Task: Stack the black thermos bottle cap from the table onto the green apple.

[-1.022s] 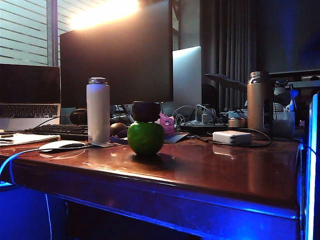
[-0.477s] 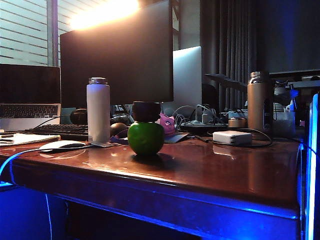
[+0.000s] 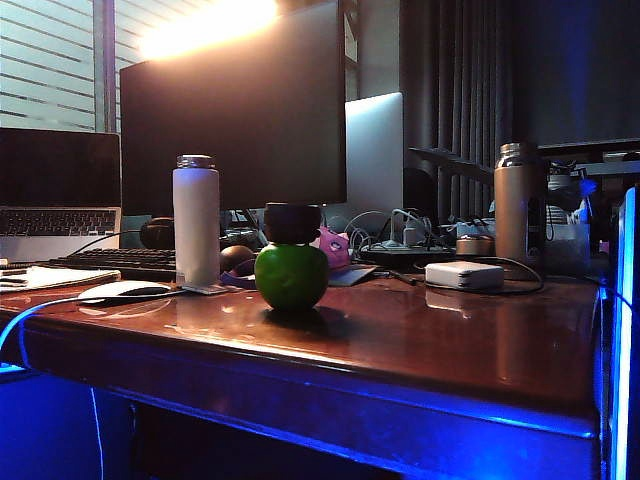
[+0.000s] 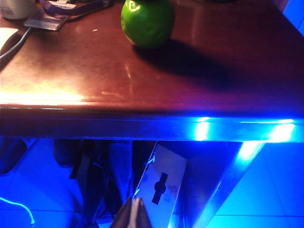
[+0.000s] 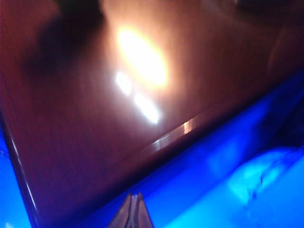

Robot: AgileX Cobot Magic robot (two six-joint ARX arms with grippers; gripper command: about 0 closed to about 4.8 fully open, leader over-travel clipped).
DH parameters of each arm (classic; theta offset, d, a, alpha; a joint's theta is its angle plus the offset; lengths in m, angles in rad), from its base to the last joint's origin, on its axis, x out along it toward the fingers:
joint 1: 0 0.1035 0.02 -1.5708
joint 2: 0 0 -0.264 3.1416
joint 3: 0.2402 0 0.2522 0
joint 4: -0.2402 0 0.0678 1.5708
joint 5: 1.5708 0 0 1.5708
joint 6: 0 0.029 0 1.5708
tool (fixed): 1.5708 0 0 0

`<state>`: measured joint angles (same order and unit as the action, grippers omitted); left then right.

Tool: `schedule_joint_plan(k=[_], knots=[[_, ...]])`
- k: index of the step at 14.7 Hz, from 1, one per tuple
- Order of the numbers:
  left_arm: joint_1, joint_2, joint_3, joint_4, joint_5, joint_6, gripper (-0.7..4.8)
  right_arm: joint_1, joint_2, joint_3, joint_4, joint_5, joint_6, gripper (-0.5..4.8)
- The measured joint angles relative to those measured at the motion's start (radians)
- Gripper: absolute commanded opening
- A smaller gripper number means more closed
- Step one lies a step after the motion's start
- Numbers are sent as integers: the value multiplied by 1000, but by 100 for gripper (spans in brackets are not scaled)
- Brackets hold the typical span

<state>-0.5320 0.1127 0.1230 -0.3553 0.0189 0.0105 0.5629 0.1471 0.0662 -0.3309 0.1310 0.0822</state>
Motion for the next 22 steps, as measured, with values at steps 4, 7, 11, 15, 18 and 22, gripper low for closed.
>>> schedule_joint_plan(k=[4,7,11,15,18,22], knots=[[0,0,0,0,0,0,-3,0,-5,0,38,5,-1,-1],[7,-19,0,0,0,0,-3,0,-17,0,134,5,-1,-1],[260,-80,0,-5,8,0,-3,0,-35,0,218,5,-1,-1],[469,-109,0,-5,5,0,-3,0,-52,0,268,5,-2,-1],[487,-109,0,-6,4,0,-3,0,-52,0,262,4,-2,-1],[487,-109,0,-8,4,0,-3,0,-52,0,262,4,-2,-1]])
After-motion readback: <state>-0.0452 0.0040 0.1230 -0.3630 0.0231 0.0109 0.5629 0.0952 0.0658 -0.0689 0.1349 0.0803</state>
